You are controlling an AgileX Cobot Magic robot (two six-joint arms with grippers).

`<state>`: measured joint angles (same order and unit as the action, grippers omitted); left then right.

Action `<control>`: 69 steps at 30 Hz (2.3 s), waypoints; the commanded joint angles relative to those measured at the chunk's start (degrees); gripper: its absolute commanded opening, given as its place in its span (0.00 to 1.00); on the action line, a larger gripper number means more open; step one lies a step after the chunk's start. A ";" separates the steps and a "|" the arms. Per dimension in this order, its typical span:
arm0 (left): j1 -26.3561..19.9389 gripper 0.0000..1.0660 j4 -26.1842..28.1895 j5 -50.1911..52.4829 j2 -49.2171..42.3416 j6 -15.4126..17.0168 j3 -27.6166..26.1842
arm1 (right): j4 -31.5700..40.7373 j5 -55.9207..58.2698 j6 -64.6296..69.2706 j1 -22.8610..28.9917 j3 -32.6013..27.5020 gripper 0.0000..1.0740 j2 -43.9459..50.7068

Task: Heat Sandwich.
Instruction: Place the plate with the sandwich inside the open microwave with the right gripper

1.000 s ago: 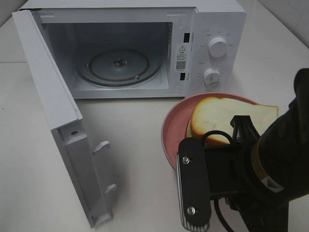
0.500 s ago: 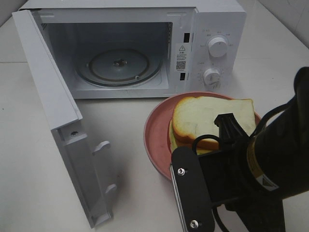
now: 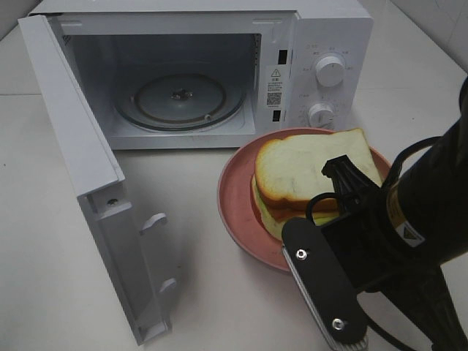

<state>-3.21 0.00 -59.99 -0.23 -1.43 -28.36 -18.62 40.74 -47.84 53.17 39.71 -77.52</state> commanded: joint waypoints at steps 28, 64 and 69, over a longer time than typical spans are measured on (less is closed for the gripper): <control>-0.11 0.92 0.40 0.63 -1.66 0.00 0.11 | 17.59 -5.50 -36.55 -11.69 0.57 0.00 -0.69; -0.11 0.92 0.40 0.63 -1.66 0.00 0.11 | 20.23 -4.58 -39.25 -11.52 20.17 0.00 -17.36; -0.11 0.92 0.40 0.63 -1.66 0.00 0.11 | 20.57 -4.41 -39.65 -11.52 22.92 0.00 -19.31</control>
<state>-3.21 0.00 -59.99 -0.23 -1.43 -28.36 1.49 37.01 -86.57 41.88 60.73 -96.09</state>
